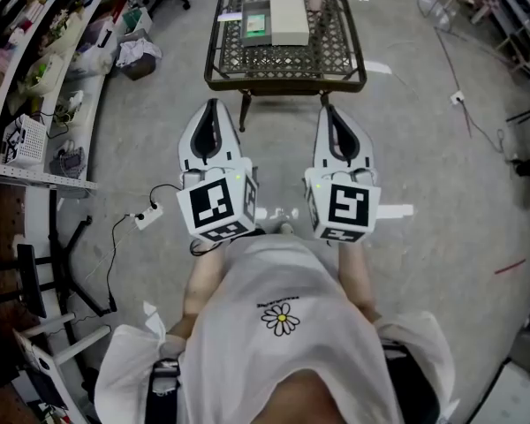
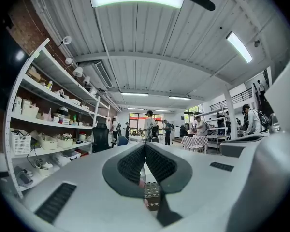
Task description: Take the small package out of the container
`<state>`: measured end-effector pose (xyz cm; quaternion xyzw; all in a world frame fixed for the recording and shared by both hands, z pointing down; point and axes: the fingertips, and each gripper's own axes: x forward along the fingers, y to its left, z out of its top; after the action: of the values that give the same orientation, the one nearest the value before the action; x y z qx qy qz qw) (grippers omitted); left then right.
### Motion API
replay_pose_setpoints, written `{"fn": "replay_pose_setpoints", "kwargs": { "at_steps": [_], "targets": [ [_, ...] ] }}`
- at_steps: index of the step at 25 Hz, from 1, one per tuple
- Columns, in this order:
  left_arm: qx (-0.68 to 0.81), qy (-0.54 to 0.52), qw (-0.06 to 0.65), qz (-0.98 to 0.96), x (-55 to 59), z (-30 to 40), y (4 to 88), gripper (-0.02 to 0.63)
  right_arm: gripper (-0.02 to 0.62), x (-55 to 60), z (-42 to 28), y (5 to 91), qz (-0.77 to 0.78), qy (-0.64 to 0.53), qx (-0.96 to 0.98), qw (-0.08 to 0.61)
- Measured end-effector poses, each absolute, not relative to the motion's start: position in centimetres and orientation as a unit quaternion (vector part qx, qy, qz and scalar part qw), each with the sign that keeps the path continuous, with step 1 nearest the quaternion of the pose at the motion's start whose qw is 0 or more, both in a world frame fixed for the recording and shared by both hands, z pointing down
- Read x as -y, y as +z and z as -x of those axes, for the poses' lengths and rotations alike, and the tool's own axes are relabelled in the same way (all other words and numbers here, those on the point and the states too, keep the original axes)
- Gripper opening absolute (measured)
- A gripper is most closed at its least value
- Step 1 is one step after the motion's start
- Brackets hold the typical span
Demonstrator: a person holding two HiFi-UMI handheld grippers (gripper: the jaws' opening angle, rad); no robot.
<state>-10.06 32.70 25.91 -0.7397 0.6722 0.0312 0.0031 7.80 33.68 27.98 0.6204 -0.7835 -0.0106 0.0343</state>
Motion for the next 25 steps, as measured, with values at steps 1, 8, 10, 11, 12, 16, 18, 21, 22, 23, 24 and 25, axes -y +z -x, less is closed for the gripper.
{"fn": "replay_pose_setpoints", "kwargs": {
  "at_steps": [1, 8, 10, 11, 12, 16, 18, 21, 22, 23, 24, 25],
  "targets": [
    [-0.672, 0.033, 0.004, 0.74, -32.6, 9.9, 26.0, 0.028, 0.031, -33.6, -8.0, 28.1, -0.618, -0.009, 0.786, 0.033],
    [-0.668, 0.039, 0.016, 0.743, -31.8, 8.6, 25.5, 0.028, 0.031, -32.4, -9.7, 27.7, -0.621, -0.009, 0.783, 0.023],
    [-0.669, 0.04, 0.01, 0.742, -31.2, 8.8, 25.8, 0.028, 0.031, -31.9, -9.6, 27.7, -0.62, -0.013, 0.784, 0.027],
    [-0.669, 0.041, 0.007, 0.742, -30.7, 9.0, 25.9, 0.028, 0.031, -31.6, -9.4, 27.7, -0.62, -0.016, 0.784, 0.029],
    [-0.669, 0.042, 0.005, 0.742, -30.2, 9.1, 26.1, 0.028, 0.031, -31.3, -9.3, 27.8, -0.619, -0.02, 0.784, 0.03],
    [-0.666, 0.051, 0.011, 0.745, -26.8, 10.1, 26.7, 0.028, 0.031, -28.8, -8.6, 27.8, -0.616, -0.035, 0.787, 0.022],
    [-0.662, 0.058, 0.012, 0.747, -24.1, 10.7, 26.8, 0.028, 0.031, -26.9, -8.2, 27.9, -0.62, -0.041, 0.783, 0.022],
    [-0.661, 0.069, 0.001, 0.747, -19.5, 11.0, 27.0, 0.028, 0.031, -23.4, -7.7, 28.5, -0.622, -0.048, 0.78, 0.042],
    [-0.663, 0.069, -0.005, 0.746, -18.1, 11.1, 27.3, 0.028, 0.031, -22.3, -7.5, 28.8, -0.621, -0.048, 0.781, 0.05],
    [-0.664, 0.066, -0.011, 0.745, -16.7, 11.1, 27.6, 0.028, 0.031, -21.1, -7.3, 29.1, -0.618, -0.048, 0.783, 0.057],
    [-0.665, 0.063, -0.015, 0.744, -15.3, 11.0, 28.0, 0.028, 0.031, -20.0, -7.0, 29.5, -0.615, -0.049, 0.785, 0.064],
    [-0.665, 0.059, -0.017, 0.744, -13.8, 11.0, 28.4, 0.028, 0.031, -18.6, -6.8, 29.8, -0.613, -0.05, 0.786, 0.072]
  ]
}}
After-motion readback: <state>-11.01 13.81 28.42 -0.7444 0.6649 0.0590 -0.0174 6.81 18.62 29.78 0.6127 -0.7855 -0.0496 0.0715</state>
